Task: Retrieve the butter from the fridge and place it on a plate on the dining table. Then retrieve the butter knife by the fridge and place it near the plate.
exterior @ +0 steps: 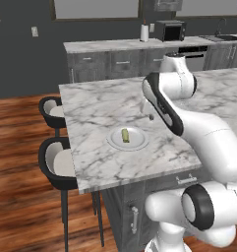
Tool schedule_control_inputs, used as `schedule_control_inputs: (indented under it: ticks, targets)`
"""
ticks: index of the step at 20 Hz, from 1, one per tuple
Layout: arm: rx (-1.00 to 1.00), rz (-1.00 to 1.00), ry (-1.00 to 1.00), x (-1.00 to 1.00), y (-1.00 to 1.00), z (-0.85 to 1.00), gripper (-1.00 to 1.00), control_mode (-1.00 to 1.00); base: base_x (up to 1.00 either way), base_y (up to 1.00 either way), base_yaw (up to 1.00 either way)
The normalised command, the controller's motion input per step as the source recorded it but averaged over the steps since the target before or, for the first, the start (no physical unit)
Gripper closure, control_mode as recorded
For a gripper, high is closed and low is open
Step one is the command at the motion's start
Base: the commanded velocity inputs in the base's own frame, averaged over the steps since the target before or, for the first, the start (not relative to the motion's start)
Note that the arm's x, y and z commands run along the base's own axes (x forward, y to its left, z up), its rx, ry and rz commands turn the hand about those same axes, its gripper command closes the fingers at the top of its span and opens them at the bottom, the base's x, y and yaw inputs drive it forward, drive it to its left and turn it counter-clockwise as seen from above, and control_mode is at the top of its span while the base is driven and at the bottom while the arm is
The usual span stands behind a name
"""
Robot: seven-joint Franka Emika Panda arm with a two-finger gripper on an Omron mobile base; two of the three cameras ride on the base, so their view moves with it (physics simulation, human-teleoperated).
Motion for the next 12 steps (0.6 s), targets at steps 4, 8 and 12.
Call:
schedule_control_inputs:
  ticks: [4,8,12]
  targets:
    - [-0.07,0.05,0.00,-1.00,-0.08,-0.23,-1.00,-1.00,0.00,0.00,0.00]
    - [0.13,0.00,-0.10,-0.51,-0.24,0.32,-1.00,-1.00,0.00,0.00,0.00]
    - [0.02,0.11,0.00,-0.39,-0.01,-0.03,-1.00,-1.00,0.00,0.00,0.00]
